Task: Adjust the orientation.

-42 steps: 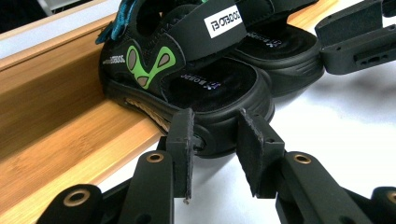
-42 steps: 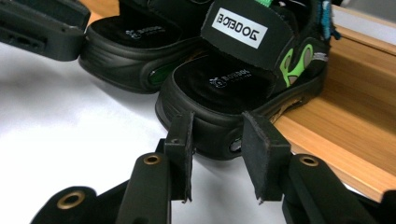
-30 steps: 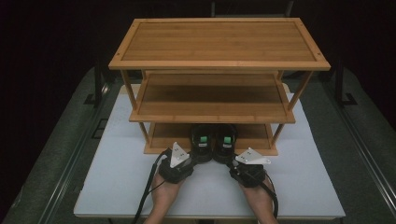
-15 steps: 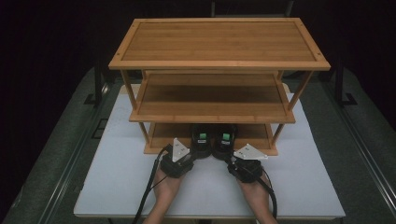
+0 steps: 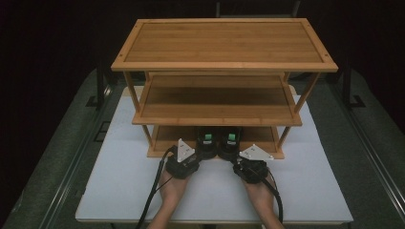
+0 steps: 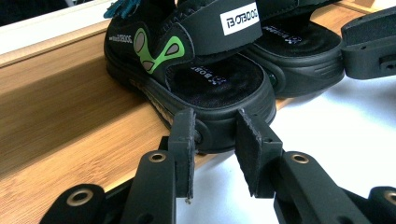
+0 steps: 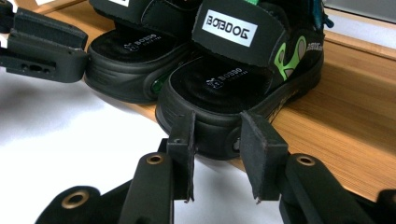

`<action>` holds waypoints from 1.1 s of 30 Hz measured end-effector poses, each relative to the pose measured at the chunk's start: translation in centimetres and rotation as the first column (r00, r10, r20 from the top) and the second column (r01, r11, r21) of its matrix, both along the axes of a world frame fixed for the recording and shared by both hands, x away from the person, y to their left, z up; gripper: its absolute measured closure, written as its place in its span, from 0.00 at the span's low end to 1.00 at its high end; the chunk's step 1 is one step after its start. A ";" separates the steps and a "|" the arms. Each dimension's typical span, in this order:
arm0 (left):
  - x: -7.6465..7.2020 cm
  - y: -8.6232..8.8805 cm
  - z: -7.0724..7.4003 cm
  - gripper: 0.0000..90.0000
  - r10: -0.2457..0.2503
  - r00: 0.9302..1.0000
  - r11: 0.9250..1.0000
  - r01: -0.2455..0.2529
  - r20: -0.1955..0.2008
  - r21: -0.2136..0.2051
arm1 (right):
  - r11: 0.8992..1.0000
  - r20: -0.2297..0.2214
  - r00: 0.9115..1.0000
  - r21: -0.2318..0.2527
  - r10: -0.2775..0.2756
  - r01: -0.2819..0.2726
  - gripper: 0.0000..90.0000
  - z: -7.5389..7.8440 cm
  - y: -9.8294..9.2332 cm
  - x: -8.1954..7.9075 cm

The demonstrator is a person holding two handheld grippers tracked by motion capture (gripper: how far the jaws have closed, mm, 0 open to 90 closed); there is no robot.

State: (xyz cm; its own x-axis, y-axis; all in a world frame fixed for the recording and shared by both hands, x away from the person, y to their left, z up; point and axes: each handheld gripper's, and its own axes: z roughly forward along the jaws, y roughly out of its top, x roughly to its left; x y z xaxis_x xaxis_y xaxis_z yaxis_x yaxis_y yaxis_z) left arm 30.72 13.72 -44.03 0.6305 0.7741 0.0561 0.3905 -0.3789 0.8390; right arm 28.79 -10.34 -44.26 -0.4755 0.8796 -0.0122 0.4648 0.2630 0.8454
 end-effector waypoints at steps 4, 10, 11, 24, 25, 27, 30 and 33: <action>0.1 0.0 0.0 0.75 -0.001 1.000 1.000 0.001 0.001 0.001 | 1.000 -0.003 1.000 0.009 -0.005 0.005 0.72 -0.1 -0.1 0.1; -0.1 0.3 0.3 0.73 -0.003 1.000 1.000 0.003 -0.001 -0.023 | 1.000 -0.004 1.000 0.009 -0.002 0.002 0.71 0.0 -0.2 0.0; -0.1 0.4 0.4 0.73 -0.005 1.000 1.000 0.005 -0.002 -0.027 | 1.000 -0.001 1.000 0.010 0.000 0.000 0.71 0.1 -0.3 -0.1; -1.0 1.2 1.3 0.67 -0.038 0.999 0.999 0.037 -0.011 -0.035 | 0.999 -0.021 0.999 0.033 0.043 -0.042 0.62 0.9 -1.4 -1.2; -1.1 1.2 1.3 0.66 -0.040 0.999 0.998 0.039 -0.017 -0.043 | 0.998 -0.024 0.999 0.032 0.048 -0.047 0.61 0.9 -1.5 -1.3; -1.3 1.4 1.3 0.65 -0.046 0.999 0.998 0.045 -0.016 -0.042 | 0.998 -0.033 0.998 0.039 0.059 -0.058 0.58 1.0 -1.8 -1.4; -1.6 1.6 1.4 0.63 -0.055 0.998 0.997 0.054 -0.023 -0.046 | 0.996 -0.043 0.996 0.049 0.075 -0.073 0.55 1.0 -2.3 -1.7; -1.9 1.9 1.6 0.63 -0.064 0.998 0.997 0.063 -0.028 -0.049 | 0.995 -0.063 0.995 0.057 0.083 -0.080 0.53 1.0 -2.8 -2.0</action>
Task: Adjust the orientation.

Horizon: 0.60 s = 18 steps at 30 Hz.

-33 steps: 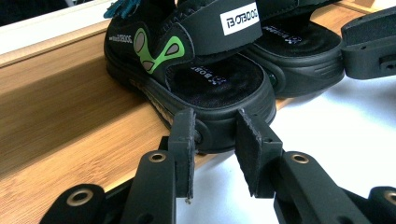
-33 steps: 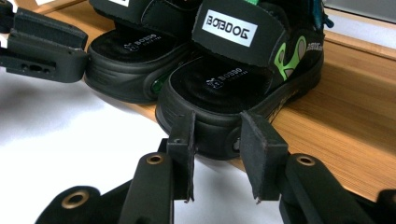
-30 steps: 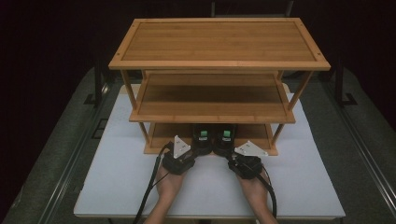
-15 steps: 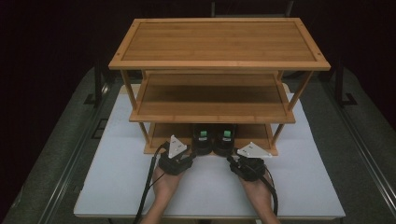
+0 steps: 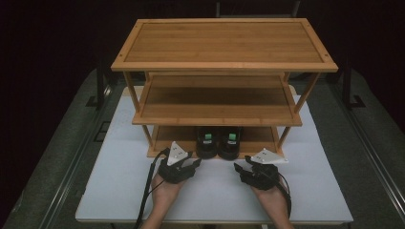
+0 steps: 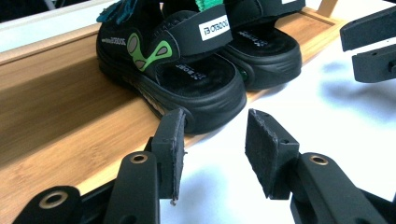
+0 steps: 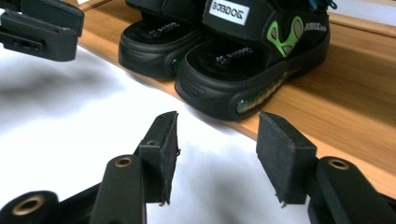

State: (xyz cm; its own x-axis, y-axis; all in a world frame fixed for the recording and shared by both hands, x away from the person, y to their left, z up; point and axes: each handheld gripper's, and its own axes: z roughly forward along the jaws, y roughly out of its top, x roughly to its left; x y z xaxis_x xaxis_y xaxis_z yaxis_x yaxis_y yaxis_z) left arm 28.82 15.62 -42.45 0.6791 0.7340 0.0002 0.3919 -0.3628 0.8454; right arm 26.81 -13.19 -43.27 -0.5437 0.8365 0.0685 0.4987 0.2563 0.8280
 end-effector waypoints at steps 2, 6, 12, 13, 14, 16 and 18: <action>-0.2 0.2 0.1 0.63 -0.006 1.000 1.000 0.006 -0.003 -0.001 | 1.000 0.001 1.000 0.009 0.010 -0.010 0.52 0.0 -0.4 -0.1; -0.5 0.6 0.2 0.62 -0.011 1.000 1.000 0.011 -0.006 0.000 | 1.000 -0.012 1.000 0.017 0.020 -0.020 0.50 -0.1 -0.9 -0.3; -0.9 0.8 0.4 0.61 -0.031 0.999 0.999 0.032 -0.019 0.008 | 0.999 -0.027 0.999 0.027 0.033 -0.032 0.46 -0.2 -1.5 -0.6; -0.9 0.8 0.4 0.60 -0.033 0.999 0.999 0.033 -0.022 0.007 | 0.999 -0.028 0.999 0.027 0.035 -0.034 0.46 -0.2 -1.5 -0.6; -1.0 0.9 0.4 0.60 -0.037 0.999 0.999 0.037 -0.025 0.008 | 0.999 -0.029 0.999 0.029 0.034 -0.033 0.46 -0.2 -1.6 -0.7; -1.1 0.9 0.5 0.59 -0.044 0.999 0.999 0.044 -0.024 0.016 | 0.999 -0.032 0.999 0.037 0.034 -0.033 0.44 -0.2 -1.9 -0.8; -1.2 1.0 0.5 0.58 -0.050 0.998 0.999 0.051 -0.027 0.016 | 0.999 -0.034 0.999 0.039 0.031 -0.030 0.43 -0.1 -2.2 -0.8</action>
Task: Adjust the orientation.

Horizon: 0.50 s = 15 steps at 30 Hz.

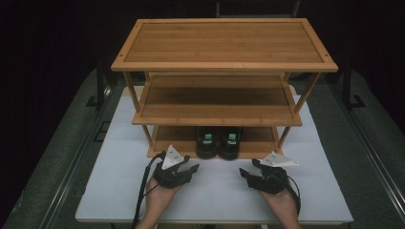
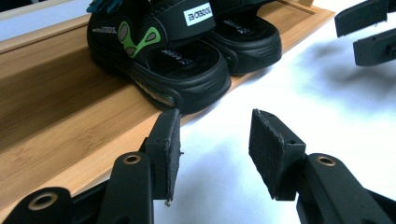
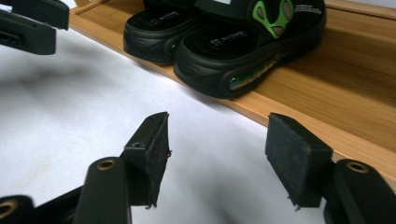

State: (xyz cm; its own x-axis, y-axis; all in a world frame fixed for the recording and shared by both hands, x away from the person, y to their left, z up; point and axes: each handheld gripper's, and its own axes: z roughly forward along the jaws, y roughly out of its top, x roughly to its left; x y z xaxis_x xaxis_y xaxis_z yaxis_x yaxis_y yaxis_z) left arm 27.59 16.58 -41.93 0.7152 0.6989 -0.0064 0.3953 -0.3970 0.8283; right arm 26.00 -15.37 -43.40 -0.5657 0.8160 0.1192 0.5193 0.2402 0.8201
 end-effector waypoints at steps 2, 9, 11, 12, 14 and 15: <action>-0.1 0.2 0.1 0.56 -0.001 1.000 1.000 0.001 -0.002 -0.004 | 1.000 -0.002 1.000 0.006 0.001 -0.001 0.42 0.0 -0.3 -0.1; -0.4 1.3 0.4 0.51 0.009 1.000 1.000 -0.009 -0.004 -0.010 | 1.000 -0.008 1.000 0.005 0.014 -0.014 0.40 0.0 -1.6 -0.6; -0.5 1.6 0.5 0.51 0.010 1.000 1.000 -0.010 -0.002 -0.011 | 1.000 -0.008 1.000 0.003 0.015 -0.015 0.39 0.0 -2.0 -0.8; -0.6 1.8 0.6 0.50 0.011 1.000 1.000 -0.011 0.001 -0.011 | 1.000 -0.006 1.000 0.004 0.015 -0.015 0.39 -0.1 -2.3 -0.9; -0.9 2.2 0.8 0.49 0.007 1.000 1.000 -0.007 0.005 -0.004 | 1.000 -0.013 1.000 0.010 0.009 -0.009 0.39 -0.1 -2.8 -1.2; -1.1 2.3 0.9 0.48 0.007 1.000 1.000 -0.007 0.006 -0.004 | 1.000 -0.014 1.000 0.007 0.006 -0.006 0.39 -0.2 -3.2 -1.3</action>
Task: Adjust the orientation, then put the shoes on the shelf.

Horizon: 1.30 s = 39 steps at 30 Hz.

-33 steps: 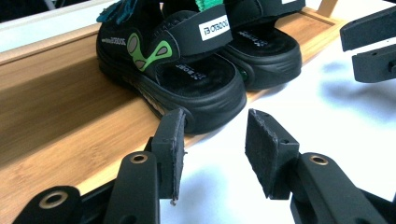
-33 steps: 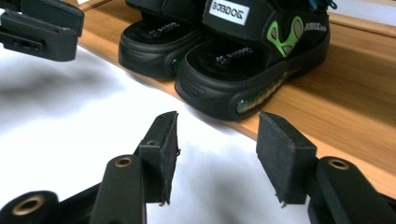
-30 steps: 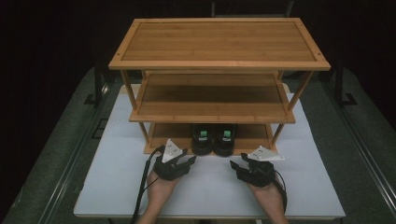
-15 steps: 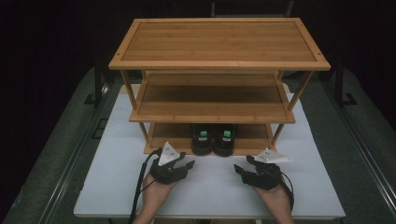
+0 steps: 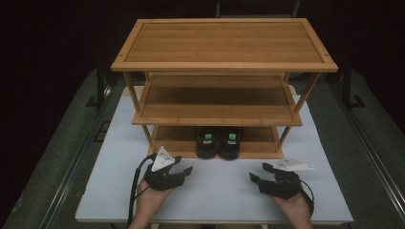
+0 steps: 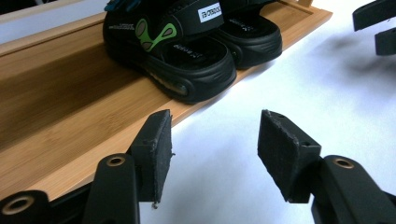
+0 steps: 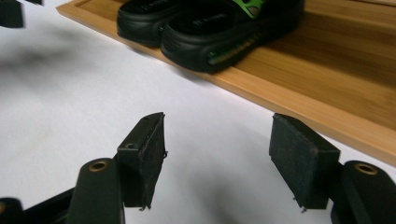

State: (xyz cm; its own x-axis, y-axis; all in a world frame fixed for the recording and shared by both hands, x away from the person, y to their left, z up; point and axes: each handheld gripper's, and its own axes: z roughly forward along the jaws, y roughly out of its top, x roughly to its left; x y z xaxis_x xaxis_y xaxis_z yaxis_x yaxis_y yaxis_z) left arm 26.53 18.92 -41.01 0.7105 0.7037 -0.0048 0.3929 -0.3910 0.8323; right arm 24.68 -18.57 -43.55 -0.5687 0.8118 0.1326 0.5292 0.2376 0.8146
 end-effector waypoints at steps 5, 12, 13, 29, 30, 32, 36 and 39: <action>-0.7 1.0 0.4 0.45 -0.003 1.000 1.000 0.003 0.009 0.012 | 1.000 -0.006 1.000 0.004 -0.024 0.024 0.39 0.1 -1.2 -0.6; -1.2 2.5 0.4 0.43 0.008 1.000 1.000 -0.009 0.007 0.009 | 0.999 -0.004 0.999 -0.004 -0.035 0.035 0.38 0.2 -2.2 -1.3; -1.3 2.7 0.4 0.43 0.008 1.000 1.000 -0.008 0.005 0.009 | 0.999 -0.005 0.999 -0.006 -0.038 0.038 0.38 0.2 -2.3 -1.3; -2.2 4.9 0.3 0.39 0.017 1.000 1.000 -0.017 -0.007 0.017 | 0.999 -0.018 0.999 -0.010 -0.034 0.034 0.37 0.1 -3.0 -2.3; -2.3 5.0 0.2 0.39 0.018 1.000 1.000 -0.018 -0.008 0.014 | 0.999 -0.018 0.999 -0.011 -0.032 0.032 0.37 0.1 -3.2 -2.4; -2.3 5.3 0.1 0.38 0.020 1.000 1.000 -0.020 -0.009 0.019 | 0.999 -0.019 0.999 -0.010 -0.034 0.034 0.37 0.1 -3.5 -2.5; -2.6 5.7 -0.1 0.37 0.028 1.000 0.999 -0.027 -0.015 0.017 | 0.999 -0.023 0.999 -0.011 -0.040 0.040 0.36 0.0 -4.0 -2.9; -2.7 5.9 -0.2 0.35 0.032 0.999 0.998 -0.032 -0.006 0.047 | 0.999 -0.022 0.999 -0.015 -0.041 0.040 0.36 0.0 -4.4 -3.1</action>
State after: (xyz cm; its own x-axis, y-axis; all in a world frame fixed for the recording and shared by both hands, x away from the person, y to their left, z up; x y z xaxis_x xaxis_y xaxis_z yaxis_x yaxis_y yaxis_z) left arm 23.84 24.83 -41.22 0.6877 0.7256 0.0239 0.4114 -0.4166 0.8107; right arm 21.58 -22.98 -43.59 -0.5323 0.8361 0.1326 0.5562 0.2274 0.7993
